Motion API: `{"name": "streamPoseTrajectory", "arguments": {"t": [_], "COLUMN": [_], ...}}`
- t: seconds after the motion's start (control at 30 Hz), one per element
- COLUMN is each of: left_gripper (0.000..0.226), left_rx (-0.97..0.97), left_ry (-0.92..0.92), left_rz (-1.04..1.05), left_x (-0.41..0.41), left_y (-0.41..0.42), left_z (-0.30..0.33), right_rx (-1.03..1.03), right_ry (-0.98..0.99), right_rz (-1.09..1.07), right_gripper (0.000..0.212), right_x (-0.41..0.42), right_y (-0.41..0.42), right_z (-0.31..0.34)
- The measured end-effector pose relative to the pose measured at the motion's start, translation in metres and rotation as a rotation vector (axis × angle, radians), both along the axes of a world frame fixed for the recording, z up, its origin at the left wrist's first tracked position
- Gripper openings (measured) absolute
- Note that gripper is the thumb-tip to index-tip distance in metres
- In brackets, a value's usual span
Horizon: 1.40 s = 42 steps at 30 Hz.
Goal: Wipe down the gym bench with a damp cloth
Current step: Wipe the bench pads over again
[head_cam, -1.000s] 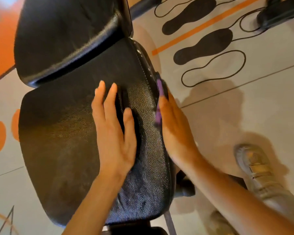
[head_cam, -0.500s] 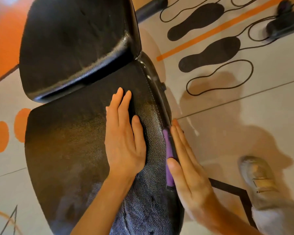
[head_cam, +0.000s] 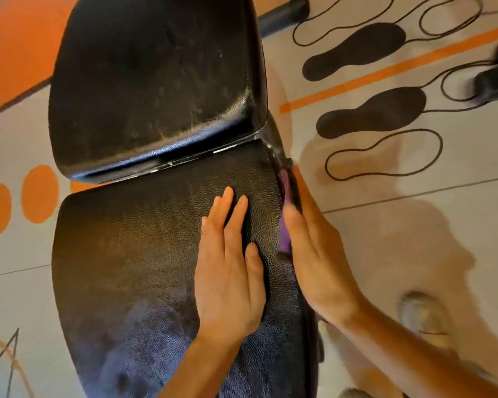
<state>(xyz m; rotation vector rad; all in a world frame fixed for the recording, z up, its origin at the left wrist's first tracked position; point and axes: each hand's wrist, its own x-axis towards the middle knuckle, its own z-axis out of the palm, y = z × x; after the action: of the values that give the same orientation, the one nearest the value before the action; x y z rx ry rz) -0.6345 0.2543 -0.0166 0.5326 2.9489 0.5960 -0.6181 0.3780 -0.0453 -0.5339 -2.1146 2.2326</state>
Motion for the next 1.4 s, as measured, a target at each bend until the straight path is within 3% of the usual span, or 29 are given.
{"name": "streamPoseTrajectory", "arguments": {"t": [0.07, 0.13, 0.27, 0.37, 0.47, 0.6, 0.7, 0.8, 0.87, 0.97, 1.03, 1.1, 1.17, 1.23, 1.33, 1.4], "left_gripper": [0.052, 0.052, 0.053, 0.053, 0.054, 0.053, 0.053, 0.053, 0.054, 0.054, 0.054, 0.054, 0.053, 0.052, 0.052, 0.051], "left_rx": [-0.007, -0.001, 0.014, -0.014, -0.013, 0.000, -0.005, -0.026, -0.026, -0.023, -0.030, -0.046, -0.050, -0.036, -0.024, -0.028], "left_ry": [-0.006, -0.013, -0.025, -0.033, -0.043, -0.051, -0.051, -0.052, -0.051, -0.061, -0.062, -0.057, -0.050, -0.041, -0.035, -0.029], "left_rz": [-0.002, -0.006, -0.006, -0.016, -0.026, -0.011, -0.018, -0.012, -0.012, -0.019, -0.027, -0.020, -0.011, -0.025, -0.028, -0.016], "left_x": [-0.001, -0.001, -0.003, -0.003, -0.003, -0.004, -0.004, -0.004, -0.005, -0.004, -0.004, -0.003, -0.003, -0.003, -0.002, -0.001], "left_y": [0.001, 0.000, -0.001, -0.001, -0.002, 0.000, 0.000, -0.001, 0.000, -0.001, -0.002, -0.002, -0.002, -0.002, -0.001, -0.002], "left_z": [0.001, 0.001, 0.001, 0.001, 0.002, 0.006, 0.006, 0.005, 0.006, 0.008, 0.009, 0.007, 0.006, 0.008, 0.010, 0.011], "right_rx": [-0.140, -0.208, -0.096, -0.078, -0.037, 0.157, 0.132, 0.087, 0.202, 0.249, 0.192, 0.183, 0.196, 0.226, 0.258, 0.299], "right_ry": [-0.178, -0.193, 0.031, -0.111, -0.113, -0.046, -0.129, -0.197, -0.131, -0.090, -0.095, -0.145, -0.138, -0.103, -0.154, -0.205], "right_rz": [-0.015, -0.063, -0.018, 0.014, -0.029, -0.013, 0.000, -0.019, -0.016, 0.050, 0.074, 0.057, 0.016, 0.015, 0.063, 0.113], "right_gripper": [0.033, 0.031, 0.046, 0.025, 0.023, 0.046, 0.030, 0.033, 0.027, 0.050, 0.042, 0.020, 0.020, 0.019, 0.043, 0.043], "right_x": [-0.052, -0.048, 0.000, -0.068, -0.076, 0.002, -0.051, -0.096, -0.061, 0.011, -0.005, -0.053, -0.086, -0.066, 0.008, 0.043], "right_y": [0.013, 0.009, -0.006, 0.010, 0.012, 0.003, 0.011, 0.012, 0.005, -0.002, 0.002, 0.008, 0.011, 0.006, -0.002, -0.002], "right_z": [-0.001, 0.007, 0.032, 0.014, 0.014, 0.032, 0.020, 0.016, 0.020, 0.041, 0.037, 0.030, 0.029, 0.031, 0.044, 0.046]}}
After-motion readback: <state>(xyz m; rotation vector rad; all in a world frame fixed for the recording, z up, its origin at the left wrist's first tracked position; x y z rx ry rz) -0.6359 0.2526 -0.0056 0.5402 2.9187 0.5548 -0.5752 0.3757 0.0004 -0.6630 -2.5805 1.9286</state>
